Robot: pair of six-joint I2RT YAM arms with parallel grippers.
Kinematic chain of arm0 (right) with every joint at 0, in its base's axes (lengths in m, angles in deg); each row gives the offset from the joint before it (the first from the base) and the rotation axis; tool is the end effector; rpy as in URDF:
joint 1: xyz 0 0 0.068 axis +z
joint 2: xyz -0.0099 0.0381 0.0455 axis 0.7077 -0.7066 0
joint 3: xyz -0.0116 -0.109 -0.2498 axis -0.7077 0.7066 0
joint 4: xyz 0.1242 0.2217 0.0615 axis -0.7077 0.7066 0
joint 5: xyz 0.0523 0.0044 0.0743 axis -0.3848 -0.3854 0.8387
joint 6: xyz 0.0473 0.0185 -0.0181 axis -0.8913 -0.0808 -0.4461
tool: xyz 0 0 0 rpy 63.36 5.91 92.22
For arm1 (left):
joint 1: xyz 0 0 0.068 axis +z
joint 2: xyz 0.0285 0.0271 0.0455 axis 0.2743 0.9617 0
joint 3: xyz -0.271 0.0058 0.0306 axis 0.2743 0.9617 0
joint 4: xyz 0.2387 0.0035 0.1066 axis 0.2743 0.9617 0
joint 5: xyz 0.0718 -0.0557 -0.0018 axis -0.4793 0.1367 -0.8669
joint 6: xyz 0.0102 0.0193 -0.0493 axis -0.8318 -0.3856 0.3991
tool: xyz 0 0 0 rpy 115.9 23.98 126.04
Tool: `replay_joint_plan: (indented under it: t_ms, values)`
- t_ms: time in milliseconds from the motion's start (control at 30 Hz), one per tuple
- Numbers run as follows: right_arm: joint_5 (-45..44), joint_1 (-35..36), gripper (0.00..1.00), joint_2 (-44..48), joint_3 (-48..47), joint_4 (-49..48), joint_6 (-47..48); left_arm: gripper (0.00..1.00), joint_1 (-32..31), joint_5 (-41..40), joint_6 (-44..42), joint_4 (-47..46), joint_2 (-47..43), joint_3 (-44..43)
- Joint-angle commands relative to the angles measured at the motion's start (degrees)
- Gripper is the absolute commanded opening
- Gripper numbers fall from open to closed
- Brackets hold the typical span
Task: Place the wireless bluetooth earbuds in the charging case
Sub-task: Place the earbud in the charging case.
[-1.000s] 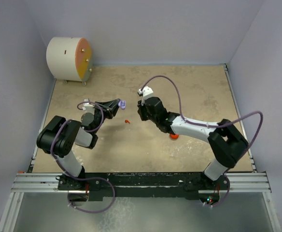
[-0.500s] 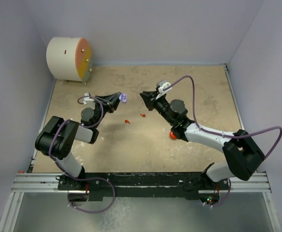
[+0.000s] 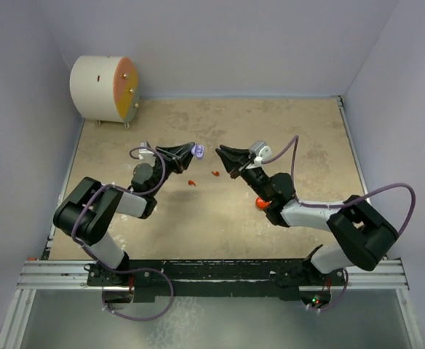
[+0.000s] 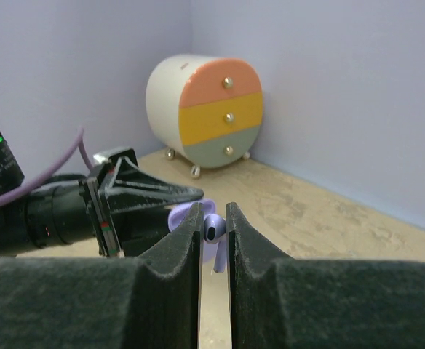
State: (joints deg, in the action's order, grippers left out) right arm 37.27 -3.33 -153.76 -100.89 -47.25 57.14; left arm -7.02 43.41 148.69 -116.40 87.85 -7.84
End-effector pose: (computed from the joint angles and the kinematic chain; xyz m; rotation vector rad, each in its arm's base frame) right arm 0.2082 0.1874 0.2678 -0.3809 1.0578 0.7649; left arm 0.2692 -0.1183 0.1824 -1.0610 1.4168 -1.8160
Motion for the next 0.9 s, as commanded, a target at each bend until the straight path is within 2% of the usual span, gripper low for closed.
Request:
replay_joint_plan:
  t_ms: [0,267,567,867]
  values:
    - [2.2,0.1,0.00,-0.6,0.9,-15.0,3.0,0.00,-2.8,-3.9,3.1,-0.8,-0.4,-1.3]
    - [3.0,0.1,0.00,-3.9,4.0,-23.0,3.6,0.00,-5.1,-8.0,7.7,-1.3,-0.9,2.5]
    - [5.9,0.1,0.00,-10.7,9.0,-42.6,3.6,0.00,-7.4,-9.7,9.5,-1.7,-1.0,3.9]
    - [6.4,0.1,0.00,-11.4,9.9,-48.3,2.0,0.00,-9.4,-11.2,10.7,-6.6,3.1,6.7]
